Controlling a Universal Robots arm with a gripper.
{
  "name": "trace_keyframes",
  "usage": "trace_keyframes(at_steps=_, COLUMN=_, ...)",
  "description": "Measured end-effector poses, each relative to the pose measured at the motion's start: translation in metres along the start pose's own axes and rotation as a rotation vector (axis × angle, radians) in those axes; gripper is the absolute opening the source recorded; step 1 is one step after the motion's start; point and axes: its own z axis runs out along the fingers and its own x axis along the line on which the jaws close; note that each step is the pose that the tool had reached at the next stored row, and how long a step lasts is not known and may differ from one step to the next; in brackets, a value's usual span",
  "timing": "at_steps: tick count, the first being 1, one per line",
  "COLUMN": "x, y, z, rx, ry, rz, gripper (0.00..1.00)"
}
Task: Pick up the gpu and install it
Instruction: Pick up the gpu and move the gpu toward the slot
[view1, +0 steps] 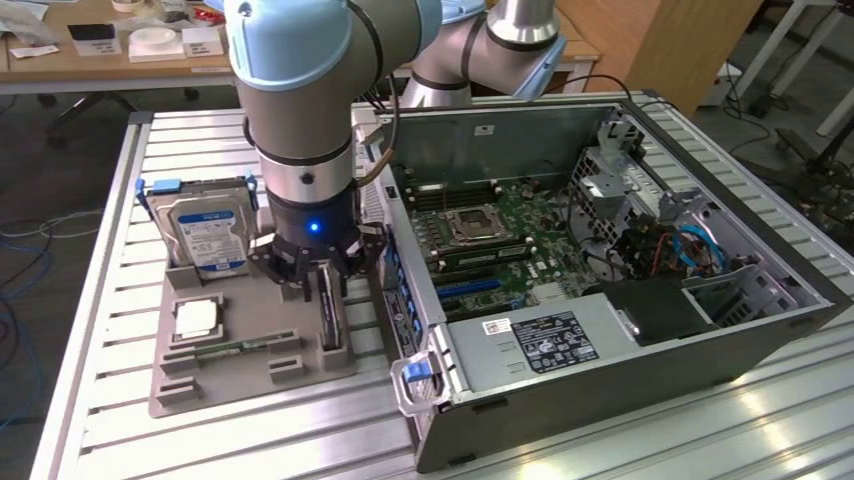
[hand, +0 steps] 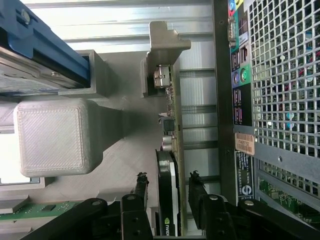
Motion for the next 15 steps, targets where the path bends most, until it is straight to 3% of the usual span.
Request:
trace_keyframes(at_steps=2, x=0.0, y=0.0, z=0.0, rx=0.0, ry=0.0, rz=0.0, gripper=0.46)
trace_keyframes(at_steps=3, x=0.0, y=0.0, z=0.0, rx=0.0, ry=0.0, rz=0.0, gripper=0.39)
trace_keyframes(at_steps=9, x=0.0, y=0.0, z=0.0, rx=0.0, ry=0.0, rz=0.0, gripper=0.39)
trace_keyframes(at_steps=12, x=0.0, y=0.0, z=0.0, rx=0.0001, ry=0.0001, rz=0.0, gripper=0.27)
trace_keyframes(at_steps=15, x=0.0, y=0.0, z=0.0, rx=0.0, ry=0.0, rz=0.0, gripper=0.27)
